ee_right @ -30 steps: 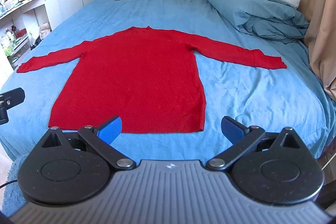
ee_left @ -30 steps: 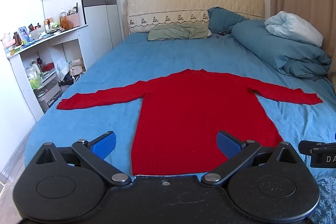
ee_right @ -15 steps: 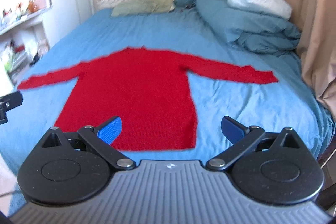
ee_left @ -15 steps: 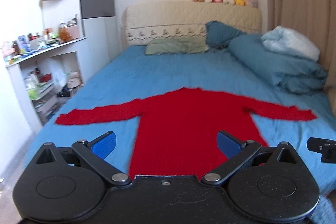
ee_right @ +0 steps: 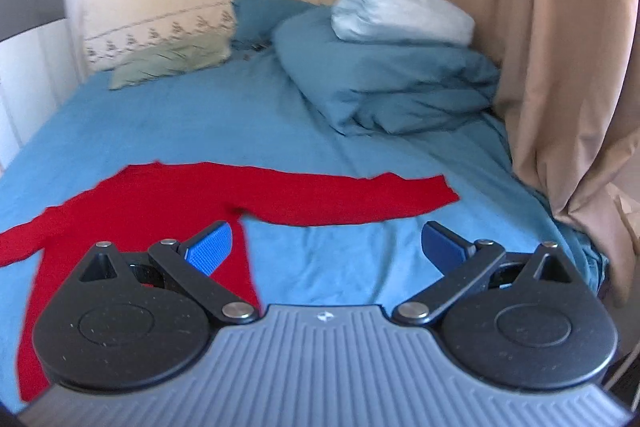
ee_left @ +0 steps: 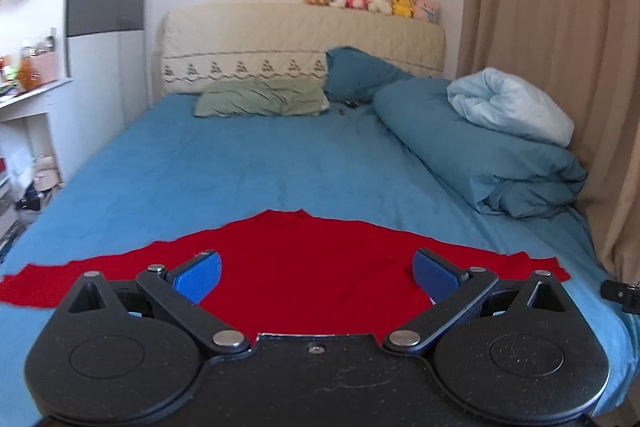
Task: Fold small clothes
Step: 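Grasp the sweater sleeve cuff with the right gripper and lift it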
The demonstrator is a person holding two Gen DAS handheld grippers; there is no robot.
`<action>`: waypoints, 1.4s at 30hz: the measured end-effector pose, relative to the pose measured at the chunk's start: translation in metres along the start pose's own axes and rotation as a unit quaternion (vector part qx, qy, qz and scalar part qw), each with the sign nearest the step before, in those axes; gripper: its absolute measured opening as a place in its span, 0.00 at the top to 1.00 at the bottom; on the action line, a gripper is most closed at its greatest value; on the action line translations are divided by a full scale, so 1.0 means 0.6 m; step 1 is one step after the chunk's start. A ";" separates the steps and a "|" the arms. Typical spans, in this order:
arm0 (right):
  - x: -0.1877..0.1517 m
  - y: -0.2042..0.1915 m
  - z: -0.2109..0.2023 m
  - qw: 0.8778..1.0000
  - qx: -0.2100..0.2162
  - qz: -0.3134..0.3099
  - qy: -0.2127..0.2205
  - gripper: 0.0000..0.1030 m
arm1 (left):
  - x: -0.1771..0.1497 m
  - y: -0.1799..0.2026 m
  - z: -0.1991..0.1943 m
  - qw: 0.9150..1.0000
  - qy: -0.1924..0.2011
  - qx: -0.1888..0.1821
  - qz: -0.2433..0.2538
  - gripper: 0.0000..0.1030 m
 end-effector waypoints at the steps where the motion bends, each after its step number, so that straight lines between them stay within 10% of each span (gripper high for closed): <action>1: 0.006 0.010 0.026 1.000 -0.006 0.010 -0.003 0.00 | 0.009 0.008 0.037 1.000 -0.006 -0.002 0.006 0.00; 14: -0.032 0.152 0.415 0.984 -0.069 0.157 -0.042 0.00 | 0.012 0.094 0.458 0.995 -0.067 -0.068 0.029 0.00; 25: -0.015 0.210 0.588 0.971 -0.109 0.209 -0.027 0.00 | -0.020 0.147 0.647 0.975 -0.205 -0.078 0.023 0.00; 32: -0.004 0.227 0.628 0.965 -0.124 0.232 -0.008 0.27 | -0.032 0.171 0.691 0.964 -0.249 -0.081 0.039 0.00; 38: 0.012 0.234 0.635 0.960 -0.139 0.242 -0.011 0.71 | -0.033 0.168 0.684 0.961 -0.261 -0.085 0.040 0.00; 42: 0.036 0.214 0.630 0.961 -0.141 0.237 -0.013 0.77 | -0.016 0.134 0.672 0.958 -0.265 -0.111 0.008 0.00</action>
Point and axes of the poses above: each gripper's, at about its wrist camera, not at the fingertips, and z roughly the way its jaws point, y to its right, x to its top, the point moved 1 cm from there along z, roughly the way its jaws point, and after that the axes turned 15 degrees about z, right-handed, at the moved point
